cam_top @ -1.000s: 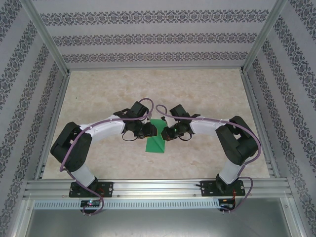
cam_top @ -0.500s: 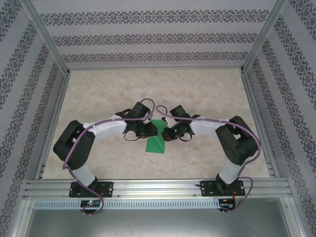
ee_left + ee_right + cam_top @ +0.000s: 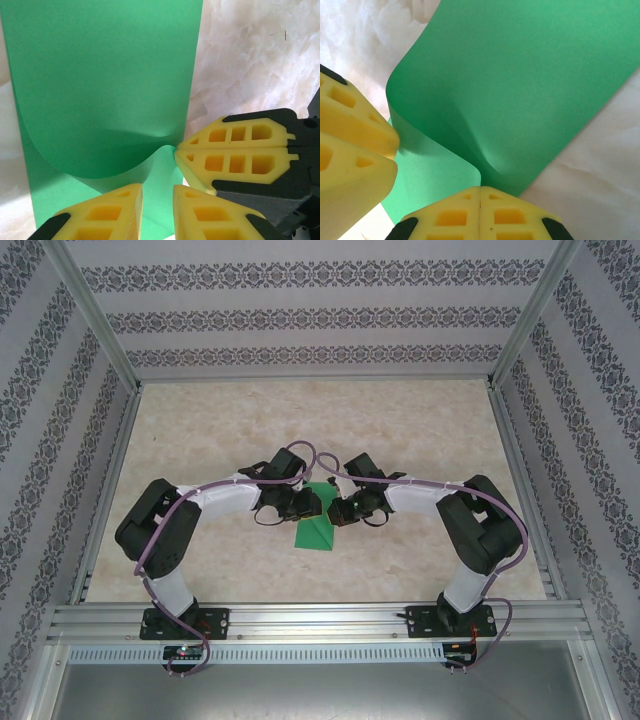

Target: Fold a paper plane with a square sheet of paper (pick it up from the middle)

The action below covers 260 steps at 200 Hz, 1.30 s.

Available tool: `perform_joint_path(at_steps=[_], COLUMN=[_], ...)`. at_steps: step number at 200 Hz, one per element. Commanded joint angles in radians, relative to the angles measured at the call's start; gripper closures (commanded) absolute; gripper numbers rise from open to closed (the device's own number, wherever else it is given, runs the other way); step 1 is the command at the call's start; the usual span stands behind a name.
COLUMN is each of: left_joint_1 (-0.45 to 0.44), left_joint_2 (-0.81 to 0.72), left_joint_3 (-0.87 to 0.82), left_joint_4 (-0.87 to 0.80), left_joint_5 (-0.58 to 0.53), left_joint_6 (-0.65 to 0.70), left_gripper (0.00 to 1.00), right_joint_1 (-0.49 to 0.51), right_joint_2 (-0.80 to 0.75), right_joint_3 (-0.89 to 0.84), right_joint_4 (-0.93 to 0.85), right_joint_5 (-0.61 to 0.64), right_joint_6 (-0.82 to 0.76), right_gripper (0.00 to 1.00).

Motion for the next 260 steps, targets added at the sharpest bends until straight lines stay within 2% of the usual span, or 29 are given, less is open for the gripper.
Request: perform_joint_path(at_steps=[1,167,185,200,232,249,260], left_joint_1=[-0.014,-0.017,-0.019,-0.022,-0.022,-0.022,-0.022], left_joint_2=[0.013,0.086,0.091,0.091,0.084,0.082,0.076], left_joint_3=[-0.005,-0.058,-0.070,-0.076,-0.091,-0.089,-0.091], left_joint_4=[0.047,0.101,0.113,0.115,0.108,0.101,0.101], left_joint_5=[0.013,-0.020,-0.024,-0.034,-0.047,-0.050,-0.052], left_joint_6=[-0.013,-0.019,-0.026,-0.030,-0.028,-0.025,-0.023], left_gripper=[0.76,0.76,0.76,0.77,0.77,0.77,0.77], right_joint_1=[-0.002,-0.002,-0.003,-0.004,-0.009,-0.010,-0.008], right_joint_2=[0.012,0.017,-0.005,-0.033,-0.151,-0.233,-0.274], right_joint_3=[0.000,0.009,0.010,0.004,-0.032,-0.069,-0.096], right_joint_4=[0.026,0.026,0.024,0.032,0.035,0.053,0.082], right_joint_5=[0.016,0.025,0.038,0.038,0.057,0.062,0.015], right_joint_6=[0.004,0.023,0.038,0.057,0.128,0.185,0.218], right_gripper=[0.94,0.93,0.84,0.82,0.67,0.63,0.64])
